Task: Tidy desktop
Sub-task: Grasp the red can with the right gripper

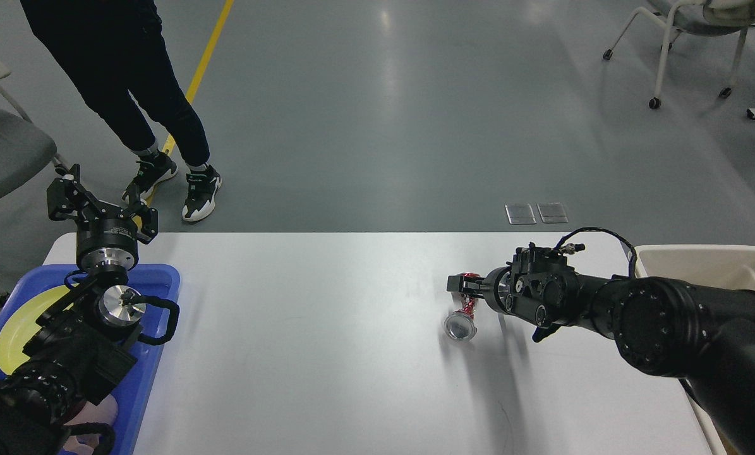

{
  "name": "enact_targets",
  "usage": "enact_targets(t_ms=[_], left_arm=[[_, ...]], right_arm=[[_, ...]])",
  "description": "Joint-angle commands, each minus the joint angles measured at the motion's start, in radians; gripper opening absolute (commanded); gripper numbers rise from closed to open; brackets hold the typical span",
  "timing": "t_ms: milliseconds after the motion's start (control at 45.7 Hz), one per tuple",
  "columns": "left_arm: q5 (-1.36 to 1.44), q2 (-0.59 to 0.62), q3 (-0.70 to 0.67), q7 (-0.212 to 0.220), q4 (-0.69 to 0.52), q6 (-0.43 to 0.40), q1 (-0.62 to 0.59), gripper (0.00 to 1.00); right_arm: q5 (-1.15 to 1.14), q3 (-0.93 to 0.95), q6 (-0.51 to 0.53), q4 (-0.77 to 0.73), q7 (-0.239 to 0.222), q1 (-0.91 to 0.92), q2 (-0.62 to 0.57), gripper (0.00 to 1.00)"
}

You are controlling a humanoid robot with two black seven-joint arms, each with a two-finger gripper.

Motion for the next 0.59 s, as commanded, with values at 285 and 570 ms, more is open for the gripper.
enact_targets(t_ms=[285, 570], left_arm=[[-0.001, 0.0, 0.0, 0.0, 0.0, 0.0, 0.0, 0.97], [0.0, 0.0, 0.0, 0.0, 0.0, 0.0, 0.0, 0.97]], right_arm=[[-0.032, 0.0, -0.075, -0.002, 0.0, -0.044, 0.01, 0.83], [-0.04, 0.0, -0.092, -0.013, 0.0, -0.075, 0.01, 0.82]])
